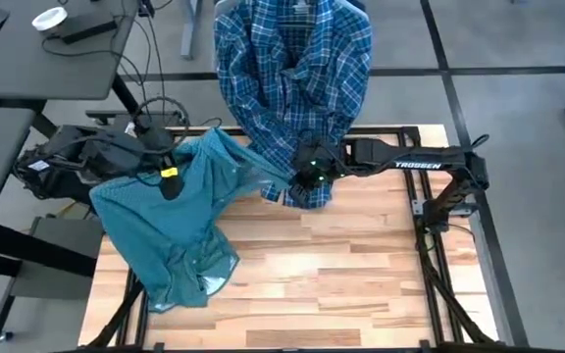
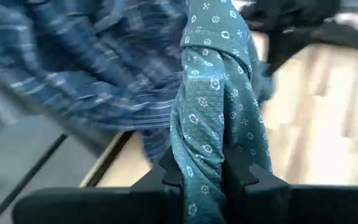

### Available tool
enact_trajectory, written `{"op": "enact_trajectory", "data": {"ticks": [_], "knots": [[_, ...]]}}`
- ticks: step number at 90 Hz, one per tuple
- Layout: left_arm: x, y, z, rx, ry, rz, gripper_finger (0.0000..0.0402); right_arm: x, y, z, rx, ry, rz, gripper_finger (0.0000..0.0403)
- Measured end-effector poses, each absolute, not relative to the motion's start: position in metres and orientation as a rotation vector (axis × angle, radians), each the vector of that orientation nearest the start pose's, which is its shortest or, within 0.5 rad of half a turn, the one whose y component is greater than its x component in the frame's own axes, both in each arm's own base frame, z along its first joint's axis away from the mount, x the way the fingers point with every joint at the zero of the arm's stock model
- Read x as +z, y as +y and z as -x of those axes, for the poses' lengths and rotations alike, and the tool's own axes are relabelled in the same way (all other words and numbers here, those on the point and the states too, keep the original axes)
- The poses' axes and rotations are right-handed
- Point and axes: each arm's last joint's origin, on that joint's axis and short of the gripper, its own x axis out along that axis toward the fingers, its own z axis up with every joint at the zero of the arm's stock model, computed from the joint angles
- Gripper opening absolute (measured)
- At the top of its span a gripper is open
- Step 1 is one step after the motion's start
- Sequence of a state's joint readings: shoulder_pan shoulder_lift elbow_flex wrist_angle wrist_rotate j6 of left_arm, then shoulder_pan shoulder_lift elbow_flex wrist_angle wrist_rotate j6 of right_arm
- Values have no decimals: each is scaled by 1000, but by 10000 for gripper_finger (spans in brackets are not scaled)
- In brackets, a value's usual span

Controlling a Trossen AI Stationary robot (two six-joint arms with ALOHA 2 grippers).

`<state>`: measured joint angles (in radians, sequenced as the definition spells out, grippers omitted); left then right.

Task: Hang clothes
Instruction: Put the green polo shirt on the gray hanger

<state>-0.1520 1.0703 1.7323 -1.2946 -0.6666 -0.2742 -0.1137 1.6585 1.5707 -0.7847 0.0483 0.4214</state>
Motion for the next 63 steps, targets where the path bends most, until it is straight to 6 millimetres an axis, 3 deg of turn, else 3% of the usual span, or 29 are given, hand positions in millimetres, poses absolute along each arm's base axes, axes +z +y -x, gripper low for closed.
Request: {"op": "enact_trajectory", "data": {"ticks": [18, 30, 43, 63], "knots": [[466, -1, -130, 615, 666, -31, 25, 341, -39, -358, -242, 721, -450, 0], [456, -2, -135, 645, 772, -46, 25, 360, -21, -364, -96, 561, -453, 0], [457, -1, -137, 711, 731, -48, 25, 379, 3, -373, 16, 376, -452, 7], [476, 1, -132, 707, 499, 22, 25, 352, 26, -392, 35, 465, -547, 99]]}}
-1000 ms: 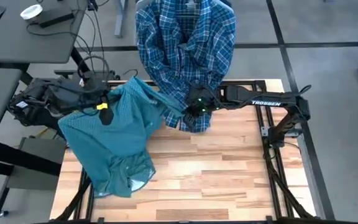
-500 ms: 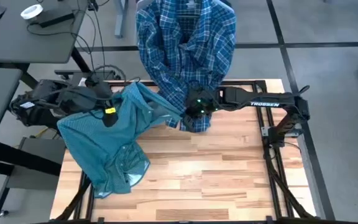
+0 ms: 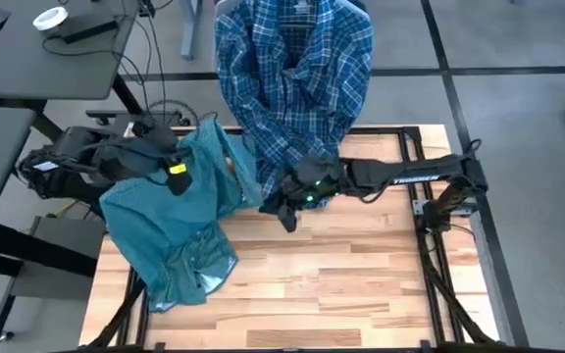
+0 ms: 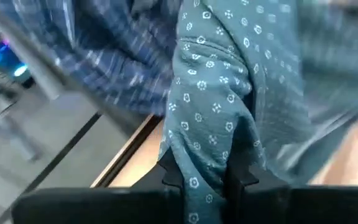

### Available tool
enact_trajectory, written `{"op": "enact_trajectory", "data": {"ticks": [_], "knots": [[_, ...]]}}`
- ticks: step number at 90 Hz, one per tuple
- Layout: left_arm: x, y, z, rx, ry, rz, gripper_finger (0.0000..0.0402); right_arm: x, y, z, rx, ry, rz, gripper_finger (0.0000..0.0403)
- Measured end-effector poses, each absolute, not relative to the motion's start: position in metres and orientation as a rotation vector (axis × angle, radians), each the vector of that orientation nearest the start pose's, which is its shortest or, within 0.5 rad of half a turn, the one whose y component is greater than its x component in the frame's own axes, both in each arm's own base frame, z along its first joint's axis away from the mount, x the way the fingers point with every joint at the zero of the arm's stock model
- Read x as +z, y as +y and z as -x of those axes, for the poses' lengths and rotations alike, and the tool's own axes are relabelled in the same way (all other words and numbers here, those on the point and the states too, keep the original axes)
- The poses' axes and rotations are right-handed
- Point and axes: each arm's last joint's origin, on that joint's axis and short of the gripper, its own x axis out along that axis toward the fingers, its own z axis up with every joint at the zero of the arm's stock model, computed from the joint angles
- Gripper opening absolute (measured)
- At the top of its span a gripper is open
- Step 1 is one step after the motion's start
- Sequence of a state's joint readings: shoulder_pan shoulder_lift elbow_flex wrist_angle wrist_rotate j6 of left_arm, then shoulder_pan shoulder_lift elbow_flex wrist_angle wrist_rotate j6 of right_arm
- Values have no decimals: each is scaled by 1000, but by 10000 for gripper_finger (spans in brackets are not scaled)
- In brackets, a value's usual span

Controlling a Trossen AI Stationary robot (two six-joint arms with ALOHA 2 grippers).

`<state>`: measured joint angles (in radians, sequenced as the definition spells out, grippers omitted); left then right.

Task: Hang clothes
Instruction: Put the green polo shirt on the gray hanger

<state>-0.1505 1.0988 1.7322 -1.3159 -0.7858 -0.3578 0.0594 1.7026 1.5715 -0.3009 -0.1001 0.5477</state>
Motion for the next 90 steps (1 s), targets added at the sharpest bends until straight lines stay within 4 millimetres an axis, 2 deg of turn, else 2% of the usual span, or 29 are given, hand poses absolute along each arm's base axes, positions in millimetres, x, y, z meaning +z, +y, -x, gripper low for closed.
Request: {"op": "enact_trajectory", "data": {"ticks": [6, 18, 24, 32, 39, 48, 58, 66, 76, 90], "knots": [[483, 1, -131, 692, 434, 32, 25, 346, 31, -397, 48, 479, -579, 135], [492, 1, -130, 663, 365, -14, 25, 350, 29, -395, 103, 482, -585, 191], [498, 1, -127, 654, 341, -41, 25, 363, 29, -387, 135, 444, -555, 208], [510, 1, -122, 605, 298, -70, 25, 391, 30, -371, 205, 322, -456, 220], [518, 1, -116, 530, 283, -99, 25, 414, 31, -356, 257, 209, -318, 223], [525, -3, -109, 347, 265, -106, 25, 434, 30, -338, 283, 106, -103, 223], [530, -7, -103, 152, 247, -97, 25, 455, 22, -318, 202, 3, 65, 221], [535, -9, -99, 71, 226, -63, 25, 467, 14, -306, 79, -48, 141, 221], [540, -9, -89, 38, 194, -76, 25, 468, 3, -304, 7, -40, 125, 221], [547, -8, -83, 18, 116, -106, 25, 451, -4, -325, -13, 19, -4, 221]]}}
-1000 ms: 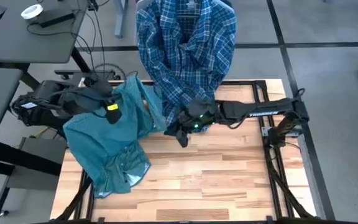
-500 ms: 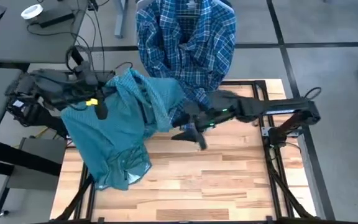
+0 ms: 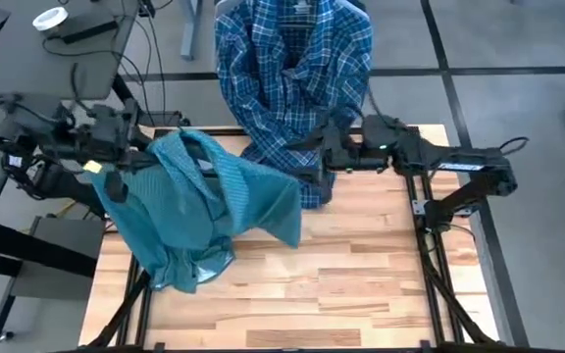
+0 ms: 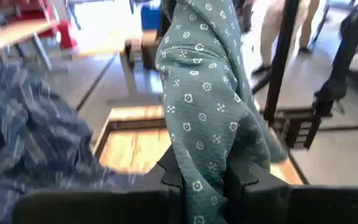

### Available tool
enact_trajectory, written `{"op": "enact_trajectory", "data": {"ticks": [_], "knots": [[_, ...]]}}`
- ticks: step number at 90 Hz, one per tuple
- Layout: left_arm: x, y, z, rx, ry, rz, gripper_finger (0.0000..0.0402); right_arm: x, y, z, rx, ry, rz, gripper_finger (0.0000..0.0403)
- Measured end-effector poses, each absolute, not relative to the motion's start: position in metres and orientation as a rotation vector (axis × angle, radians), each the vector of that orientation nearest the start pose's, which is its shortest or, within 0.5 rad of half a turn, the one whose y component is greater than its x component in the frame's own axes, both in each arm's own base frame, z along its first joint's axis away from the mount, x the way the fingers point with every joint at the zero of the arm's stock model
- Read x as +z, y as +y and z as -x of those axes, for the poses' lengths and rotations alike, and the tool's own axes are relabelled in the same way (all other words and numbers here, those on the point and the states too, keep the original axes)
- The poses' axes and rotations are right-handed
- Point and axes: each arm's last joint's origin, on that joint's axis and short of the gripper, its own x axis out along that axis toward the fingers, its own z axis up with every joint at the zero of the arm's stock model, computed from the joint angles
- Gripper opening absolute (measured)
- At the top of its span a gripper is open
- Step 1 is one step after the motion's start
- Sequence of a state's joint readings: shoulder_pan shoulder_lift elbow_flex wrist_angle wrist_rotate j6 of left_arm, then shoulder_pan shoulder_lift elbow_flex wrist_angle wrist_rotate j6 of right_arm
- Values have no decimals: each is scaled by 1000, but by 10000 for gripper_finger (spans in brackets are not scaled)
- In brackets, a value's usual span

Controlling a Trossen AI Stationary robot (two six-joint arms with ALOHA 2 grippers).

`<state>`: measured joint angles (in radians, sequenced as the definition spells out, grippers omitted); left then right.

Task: Hang clothes
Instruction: Put the green polo shirt on the gray hanger

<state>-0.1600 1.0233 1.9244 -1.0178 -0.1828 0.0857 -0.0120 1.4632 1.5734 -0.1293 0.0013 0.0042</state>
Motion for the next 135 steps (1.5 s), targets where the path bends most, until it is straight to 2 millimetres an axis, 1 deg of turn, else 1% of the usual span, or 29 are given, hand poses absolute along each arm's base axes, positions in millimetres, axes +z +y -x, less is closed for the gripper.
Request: {"op": "enact_trajectory", "data": {"ticks": [7, 14, 24, 37, 48, 53, 57, 61, 70, 72, 82, 88, 92, 104, 123, 135], "knots": [[545, -8, -83, 14, 137, -121, 25, 442, -3, -336, -9, 38, -8, 221], [546, -8, -84, 12, 131, -124, 25, 439, -2, -342, -3, 27, -30, 221], [545, -9, -86, 11, 137, -145, 25, 440, -2, -342, 19, 12, -84, 221], [548, -9, -89, 11, 112, -164, 25, 434, -2, -348, 20, 39, -88, 219], [550, -9, -89, 17, 90, -186, 25, 431, -3, -352, 28, 37, -77, 202], [549, -9, -91, 22, 100, -195, 25, 429, -2, -354, 40, 50, -76, 182], [549, -9, -92, 27, 104, -196, 25, 428, -2, -354, 44, 56, -76, 158], [549, -8, -92, 34, 103, -190, 25, 428, -3, -354, 46, 57, -74, 126], [549, -7, -95, 54, 103, -166, 30, 430, -6, -353, 87, 51, -67, 37], [549, -7, -95, 61, 104, -157, 35, 429, -7, -353, 90, 53, -66, 28], [547, -6, -95, 81, 129, -127, 66, 428, -11, -353, 91, 63, -97, 27], [540, -5, -96, 95, 197, -94, 83, 428, -15, -351, 79, 86, -123, 27], [536, -4, -95, 134, 235, -58, 91, 427, -19, -349, 68, 105, -136, 27], [522, 0, -91, 264, 375, 28, 105, 431, -32, -337, 28, 133, -156, 27], [506, 6, -80, 457, 518, 119, 125, 436, -49, -319, -32, 172, -187, 27], [503, 11, -76, 572, 541, 128, 144, 442, -73, -304, -111, 164, -210, 27]]}}
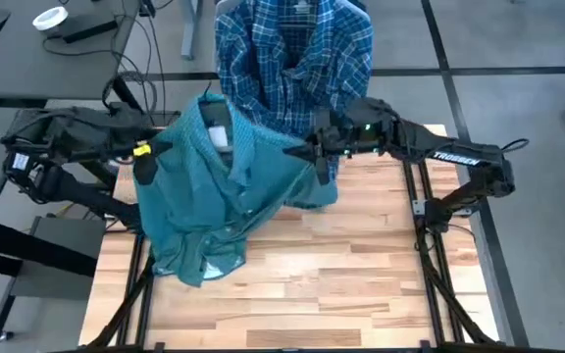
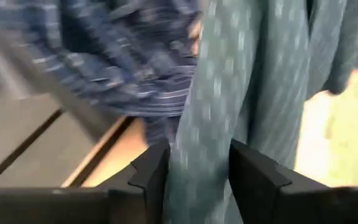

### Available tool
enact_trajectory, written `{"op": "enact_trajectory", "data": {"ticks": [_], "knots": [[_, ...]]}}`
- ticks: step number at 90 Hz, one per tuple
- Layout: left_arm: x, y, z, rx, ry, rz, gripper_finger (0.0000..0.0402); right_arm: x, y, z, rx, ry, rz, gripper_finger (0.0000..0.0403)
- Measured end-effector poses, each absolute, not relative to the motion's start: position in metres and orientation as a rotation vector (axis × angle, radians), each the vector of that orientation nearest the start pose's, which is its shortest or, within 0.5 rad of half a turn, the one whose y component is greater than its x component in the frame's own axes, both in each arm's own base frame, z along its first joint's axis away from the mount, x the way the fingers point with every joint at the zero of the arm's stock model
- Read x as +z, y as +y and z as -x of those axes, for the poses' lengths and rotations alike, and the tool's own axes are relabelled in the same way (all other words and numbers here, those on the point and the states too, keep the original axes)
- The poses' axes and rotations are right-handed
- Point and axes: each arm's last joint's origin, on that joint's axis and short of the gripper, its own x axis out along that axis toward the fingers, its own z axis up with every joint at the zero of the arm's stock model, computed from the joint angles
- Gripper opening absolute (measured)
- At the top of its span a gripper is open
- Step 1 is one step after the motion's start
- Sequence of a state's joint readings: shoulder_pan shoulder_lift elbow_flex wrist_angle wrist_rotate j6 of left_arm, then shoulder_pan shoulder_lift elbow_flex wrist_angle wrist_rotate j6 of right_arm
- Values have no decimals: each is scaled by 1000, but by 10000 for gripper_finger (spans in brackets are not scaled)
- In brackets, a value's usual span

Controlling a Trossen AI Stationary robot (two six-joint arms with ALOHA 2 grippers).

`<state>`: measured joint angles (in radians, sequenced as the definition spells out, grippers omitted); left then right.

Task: Hang clothes
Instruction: Put the green polo shirt on the gray hanger, then hang the green polo shirt on the hanger rack

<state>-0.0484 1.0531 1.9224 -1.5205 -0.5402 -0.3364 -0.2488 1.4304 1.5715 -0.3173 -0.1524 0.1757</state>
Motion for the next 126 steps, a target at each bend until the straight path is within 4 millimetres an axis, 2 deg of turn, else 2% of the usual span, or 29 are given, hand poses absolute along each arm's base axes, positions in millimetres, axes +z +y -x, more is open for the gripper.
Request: {"op": "enact_trajectory", "data": {"ticks": [8, 23, 35, 47, 56, 63, 80, 90, 103, 116, 126], "knots": [[502, 14, -70, 623, 534, 142, 149, 446, -97, -294, -218, 149, -221, 27], [503, 19, -69, 731, 530, 77, 150, 460, -156, -268, -445, 110, -208, 27], [507, 21, -73, 772, 499, 39, 150, 470, -192, -244, -479, 74, -197, 27], [509, 23, -80, 780, 486, 13, 150, 476, -215, -220, -500, 56, -176, 27], [509, 23, -86, 787, 489, -5, 150, 473, -237, -200, -536, 64, -193, 27], [511, 25, -92, 804, 492, -48, 150, 467, -258, -195, -506, 49, -216, 27], [511, 26, -105, 810, 502, -83, 150, 447, -301, -201, -487, 27, -251, 27], [510, 27, -110, 810, 526, -105, 150, 439, -318, -210, -464, 45, -257, 27], [508, 28, -111, 822, 528, -78, 150, 434, -326, -212, -463, 65, -280, 36], [506, 27, -107, 829, 538, -33, 150, 435, -318, -201, -483, 175, -294, 125], [506, 27, -101, 832, 525, -15, 150, 452, -298, -185, -513, 254, -269, 197]]}}
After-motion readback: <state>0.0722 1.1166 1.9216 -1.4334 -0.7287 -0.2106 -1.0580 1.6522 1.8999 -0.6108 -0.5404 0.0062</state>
